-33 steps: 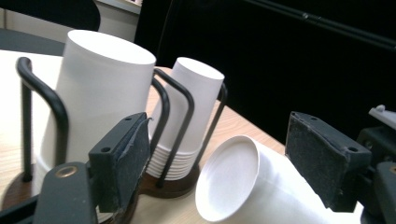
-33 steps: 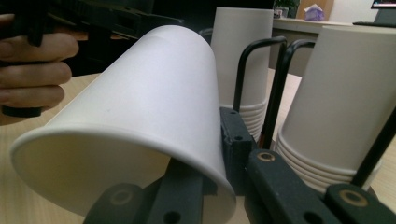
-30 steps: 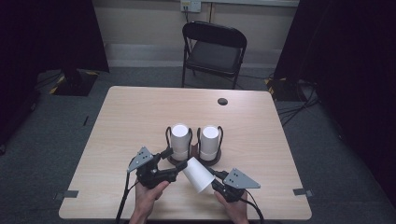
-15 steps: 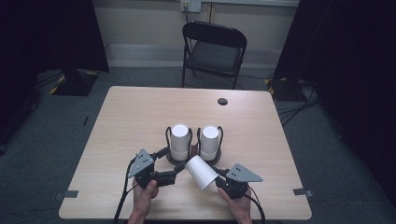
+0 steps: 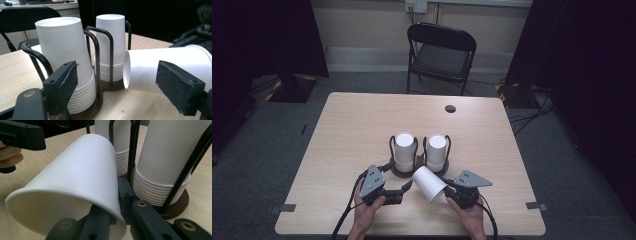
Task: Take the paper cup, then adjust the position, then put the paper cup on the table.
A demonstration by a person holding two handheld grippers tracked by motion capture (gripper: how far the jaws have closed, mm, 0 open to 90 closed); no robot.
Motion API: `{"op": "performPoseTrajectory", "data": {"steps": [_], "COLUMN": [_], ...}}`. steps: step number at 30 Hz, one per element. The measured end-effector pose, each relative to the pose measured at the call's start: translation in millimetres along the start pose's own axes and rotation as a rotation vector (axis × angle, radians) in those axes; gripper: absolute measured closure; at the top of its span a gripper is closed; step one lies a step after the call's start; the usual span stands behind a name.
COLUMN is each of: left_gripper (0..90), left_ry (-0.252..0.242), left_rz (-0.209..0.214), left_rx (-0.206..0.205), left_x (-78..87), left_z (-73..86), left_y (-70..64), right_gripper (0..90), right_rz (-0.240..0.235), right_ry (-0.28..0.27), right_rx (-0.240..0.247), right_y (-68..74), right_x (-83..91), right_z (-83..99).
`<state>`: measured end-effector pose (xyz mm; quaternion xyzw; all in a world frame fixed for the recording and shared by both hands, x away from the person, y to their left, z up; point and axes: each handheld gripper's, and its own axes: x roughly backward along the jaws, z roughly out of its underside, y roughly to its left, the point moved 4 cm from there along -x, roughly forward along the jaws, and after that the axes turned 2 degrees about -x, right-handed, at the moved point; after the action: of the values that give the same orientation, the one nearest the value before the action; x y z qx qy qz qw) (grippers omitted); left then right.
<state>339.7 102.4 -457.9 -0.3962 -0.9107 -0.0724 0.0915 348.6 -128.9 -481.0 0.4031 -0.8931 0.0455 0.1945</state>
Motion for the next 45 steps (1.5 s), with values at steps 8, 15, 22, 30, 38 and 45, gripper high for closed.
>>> {"op": "performPoseTrajectory", "data": {"steps": [8, 15, 22, 30, 38, 45], "left_gripper": [17.3, 17.0, 16.6, 16.6, 15.5, 15.6], "left_ry": [0.055, 0.098, 0.148, 0.194, 0.213, 0.241], "left_rz": [-0.014, -0.006, 0.005, 0.044, 0.105, 0.13], "left_rx": [-0.065, -0.103, -0.162, -0.212, -0.314, -0.375], "left_x": [-4.6, -8.0, -11.7, -19.4, -20.7, -24.6], "left_z": [4.4, 9.9, 12.0, 9.8, 13.5, 15.9], "left_y": [-6.0, -10.0, -15.1, -24.4, -36.3, -48.4], "right_gripper": [87.6, 87.6, 87.6, 87.7, 87.7, 87.7], "right_rz": [-0.022, -0.04, -0.053, -0.075, -0.11, -0.146], "right_ry": [0.056, 0.099, 0.146, 0.206, 0.294, 0.351], "right_rx": [0.003, 0.005, -0.005, -0.014, -0.005, -0.001], "right_y": [-1.6, -2.6, -5.2, -9.7, -10.5, -8.6], "right_x": [0.4, -0.2, -1.4, -1.6, -4.8, -7.2], "right_z": [-1.5, -1.8, -1.4, -12.4, -16.8, -21.4]}}
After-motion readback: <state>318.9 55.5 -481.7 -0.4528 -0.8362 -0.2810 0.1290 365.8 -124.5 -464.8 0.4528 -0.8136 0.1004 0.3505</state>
